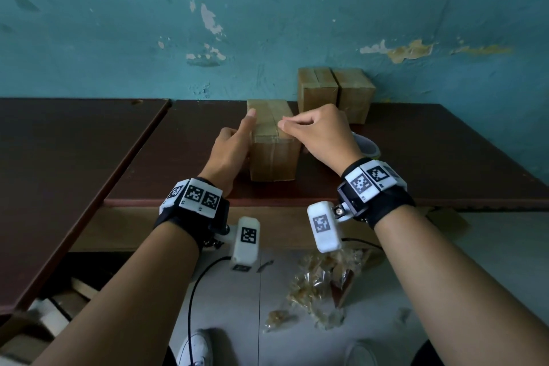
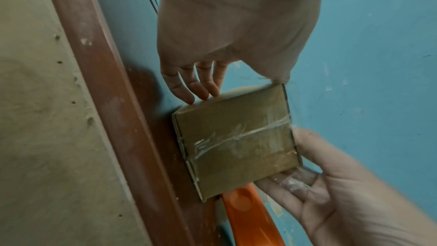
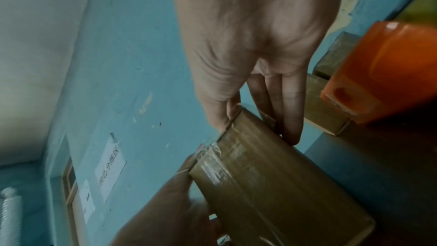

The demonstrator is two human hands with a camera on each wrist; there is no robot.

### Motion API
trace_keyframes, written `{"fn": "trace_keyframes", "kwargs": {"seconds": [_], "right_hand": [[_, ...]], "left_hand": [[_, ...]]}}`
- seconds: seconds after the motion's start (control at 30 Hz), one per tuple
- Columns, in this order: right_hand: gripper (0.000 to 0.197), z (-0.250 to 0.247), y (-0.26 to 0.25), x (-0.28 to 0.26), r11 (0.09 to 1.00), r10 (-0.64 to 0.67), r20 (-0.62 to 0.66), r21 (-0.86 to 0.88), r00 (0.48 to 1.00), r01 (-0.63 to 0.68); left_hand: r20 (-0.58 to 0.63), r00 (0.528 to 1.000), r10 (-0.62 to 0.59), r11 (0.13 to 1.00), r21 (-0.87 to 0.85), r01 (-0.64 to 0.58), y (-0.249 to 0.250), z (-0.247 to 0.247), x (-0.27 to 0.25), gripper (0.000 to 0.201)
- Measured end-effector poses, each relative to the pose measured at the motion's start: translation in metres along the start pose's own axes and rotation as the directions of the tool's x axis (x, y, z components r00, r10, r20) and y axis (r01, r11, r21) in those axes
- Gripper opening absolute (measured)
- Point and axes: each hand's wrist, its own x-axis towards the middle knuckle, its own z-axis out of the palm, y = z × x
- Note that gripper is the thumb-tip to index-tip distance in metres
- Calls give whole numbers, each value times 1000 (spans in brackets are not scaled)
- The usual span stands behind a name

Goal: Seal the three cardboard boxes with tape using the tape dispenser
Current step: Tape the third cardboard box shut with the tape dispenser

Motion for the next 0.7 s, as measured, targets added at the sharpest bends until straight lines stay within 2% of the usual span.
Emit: {"fn": "trace_keyframes", "kwargs": {"seconds": [0.1, 0.17, 0.33, 0.43, 0.6, 0.7], "right_hand": [[24, 0, -2, 1, 999, 9, -7, -48, 1000, -9], [25, 0, -4, 0, 998, 14, -10, -54, 1000, -14], [29, -1, -4, 0, 999, 50, -13, -21, 999, -51], [31, -1, -3, 1, 997, 77, 8, -4, 997, -77], [31, -1, -4, 0, 997, 79, 24, -5, 997, -78], [28, -5, -8, -4, 989, 103, 99, 95, 990, -112]], "left_hand": [[-33, 999, 32, 998, 58, -30, -2, 7, 1, 77], [-51, 994, 100, 985, 147, -91, -5, 9, 1, 66], [-112, 973, 203, 954, 247, -171, -19, 17, -4, 57], [-134, 968, 214, 935, 316, -163, -25, 18, -5, 46], [-92, 978, 187, 919, 367, -141, -21, 10, -1, 27], [-118, 969, 216, 925, 342, -164, -12, 3, -4, 24]]}}
